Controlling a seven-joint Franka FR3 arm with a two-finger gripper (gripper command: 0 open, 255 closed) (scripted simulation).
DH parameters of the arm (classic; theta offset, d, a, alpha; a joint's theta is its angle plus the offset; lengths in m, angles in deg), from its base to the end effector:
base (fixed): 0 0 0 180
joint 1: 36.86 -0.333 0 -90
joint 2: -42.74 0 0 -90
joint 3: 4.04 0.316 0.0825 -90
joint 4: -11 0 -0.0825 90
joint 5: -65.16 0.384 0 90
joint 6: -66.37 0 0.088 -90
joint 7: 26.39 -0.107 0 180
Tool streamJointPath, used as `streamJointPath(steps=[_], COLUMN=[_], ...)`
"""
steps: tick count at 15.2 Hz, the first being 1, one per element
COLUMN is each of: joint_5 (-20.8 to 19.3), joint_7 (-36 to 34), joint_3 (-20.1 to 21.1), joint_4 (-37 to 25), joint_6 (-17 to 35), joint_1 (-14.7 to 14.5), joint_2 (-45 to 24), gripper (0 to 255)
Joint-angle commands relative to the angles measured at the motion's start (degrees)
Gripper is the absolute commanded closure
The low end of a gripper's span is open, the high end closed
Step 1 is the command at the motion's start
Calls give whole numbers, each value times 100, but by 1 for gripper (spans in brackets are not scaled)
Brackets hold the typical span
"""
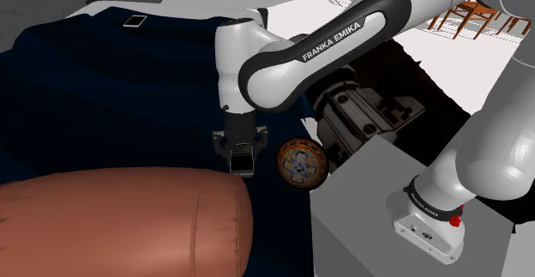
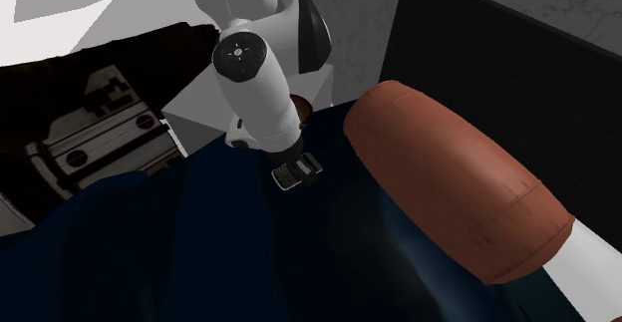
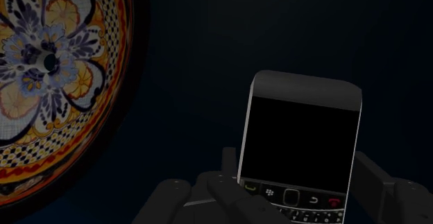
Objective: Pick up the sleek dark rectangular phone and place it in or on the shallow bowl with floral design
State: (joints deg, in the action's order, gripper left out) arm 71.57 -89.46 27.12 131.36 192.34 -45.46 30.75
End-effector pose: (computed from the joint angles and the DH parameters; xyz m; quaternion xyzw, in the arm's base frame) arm 0.4326 0.3585 0.3283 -0.9656 0.2372 0.1027 0.0280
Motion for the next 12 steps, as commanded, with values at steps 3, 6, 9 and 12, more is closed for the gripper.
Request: streamJointPath(steps=[3, 6, 9, 12], joint_5=[1, 71, 135, 192], joint_7=[0, 20, 36, 47], joint_3=[1, 21, 36, 45], joint_4=[9, -74, -167, -271], joint_6=[12, -202, -417, -635], joint_1=[-2, 25, 49, 71], joint_2=[-8, 139, 276, 403], gripper=[255, 255, 255, 255])
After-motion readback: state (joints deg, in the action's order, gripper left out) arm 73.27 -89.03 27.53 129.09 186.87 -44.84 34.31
